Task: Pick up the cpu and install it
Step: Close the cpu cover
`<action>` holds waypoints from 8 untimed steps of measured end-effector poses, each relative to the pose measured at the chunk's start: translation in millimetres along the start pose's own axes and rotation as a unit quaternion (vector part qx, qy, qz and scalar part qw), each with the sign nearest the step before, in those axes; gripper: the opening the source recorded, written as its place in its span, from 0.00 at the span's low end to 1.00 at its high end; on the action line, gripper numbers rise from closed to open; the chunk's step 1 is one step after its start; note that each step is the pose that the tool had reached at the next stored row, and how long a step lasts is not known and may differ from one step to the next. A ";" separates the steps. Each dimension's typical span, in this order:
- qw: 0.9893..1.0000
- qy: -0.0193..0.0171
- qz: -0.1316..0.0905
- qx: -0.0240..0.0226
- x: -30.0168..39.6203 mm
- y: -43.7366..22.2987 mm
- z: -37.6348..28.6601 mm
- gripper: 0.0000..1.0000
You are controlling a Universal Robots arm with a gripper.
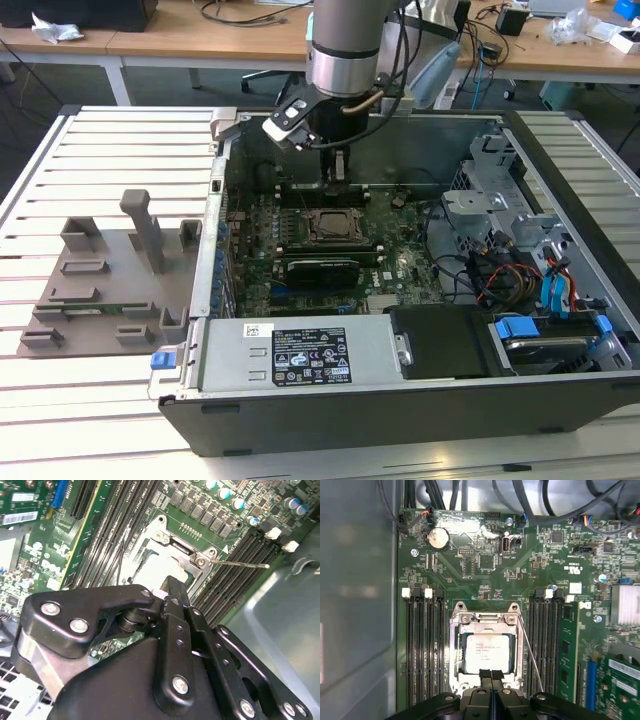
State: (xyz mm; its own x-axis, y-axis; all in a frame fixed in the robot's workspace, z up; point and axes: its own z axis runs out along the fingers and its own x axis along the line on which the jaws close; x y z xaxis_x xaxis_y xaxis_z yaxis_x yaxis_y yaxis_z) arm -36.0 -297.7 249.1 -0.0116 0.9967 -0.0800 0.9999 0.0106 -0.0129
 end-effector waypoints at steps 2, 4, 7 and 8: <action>1.000 0.000 0.000 0.000 -0.6 -0.1 -8.0 0.11; 1.000 0.000 0.000 0.000 -1.4 -0.2 -17.1 0.11; 1.000 0.000 0.000 0.000 -2.3 -0.4 -29.4 0.11; 1.000 0.000 0.000 0.000 -2.6 -0.4 -32.2 0.11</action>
State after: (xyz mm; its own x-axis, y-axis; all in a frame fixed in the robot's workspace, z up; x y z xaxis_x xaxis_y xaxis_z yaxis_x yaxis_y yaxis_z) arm -36.0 -297.7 281.4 -0.0116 0.9967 -0.0800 0.9999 0.0106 -0.0130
